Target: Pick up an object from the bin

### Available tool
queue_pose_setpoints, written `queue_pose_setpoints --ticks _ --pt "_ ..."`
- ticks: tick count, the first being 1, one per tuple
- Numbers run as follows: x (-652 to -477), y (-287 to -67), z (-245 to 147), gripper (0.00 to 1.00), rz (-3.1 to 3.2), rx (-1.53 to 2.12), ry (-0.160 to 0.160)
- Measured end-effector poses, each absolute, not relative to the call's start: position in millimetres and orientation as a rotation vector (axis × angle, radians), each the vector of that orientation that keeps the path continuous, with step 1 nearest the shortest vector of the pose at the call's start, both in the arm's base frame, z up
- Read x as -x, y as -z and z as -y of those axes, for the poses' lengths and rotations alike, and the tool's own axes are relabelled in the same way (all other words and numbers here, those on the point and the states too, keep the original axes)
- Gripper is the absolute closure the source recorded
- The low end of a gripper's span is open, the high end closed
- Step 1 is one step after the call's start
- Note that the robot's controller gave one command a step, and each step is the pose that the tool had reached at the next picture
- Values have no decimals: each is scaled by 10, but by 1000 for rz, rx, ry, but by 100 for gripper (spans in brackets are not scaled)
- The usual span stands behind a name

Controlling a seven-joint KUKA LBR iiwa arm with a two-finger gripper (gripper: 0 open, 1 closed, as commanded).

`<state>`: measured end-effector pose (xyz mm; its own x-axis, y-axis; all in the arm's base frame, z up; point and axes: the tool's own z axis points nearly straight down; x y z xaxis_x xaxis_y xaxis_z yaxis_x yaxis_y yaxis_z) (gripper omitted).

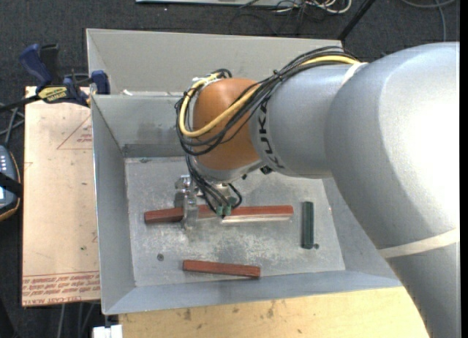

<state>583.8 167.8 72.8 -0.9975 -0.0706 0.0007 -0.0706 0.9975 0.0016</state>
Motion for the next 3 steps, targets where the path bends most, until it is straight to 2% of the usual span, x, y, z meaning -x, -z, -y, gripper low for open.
queue_pose_setpoints --ticks 2,3 --pt "-5845 -1188 -1681 100 3143 -111 3" --pt "-5852 -1270 -1682 100 3145 -111 4"
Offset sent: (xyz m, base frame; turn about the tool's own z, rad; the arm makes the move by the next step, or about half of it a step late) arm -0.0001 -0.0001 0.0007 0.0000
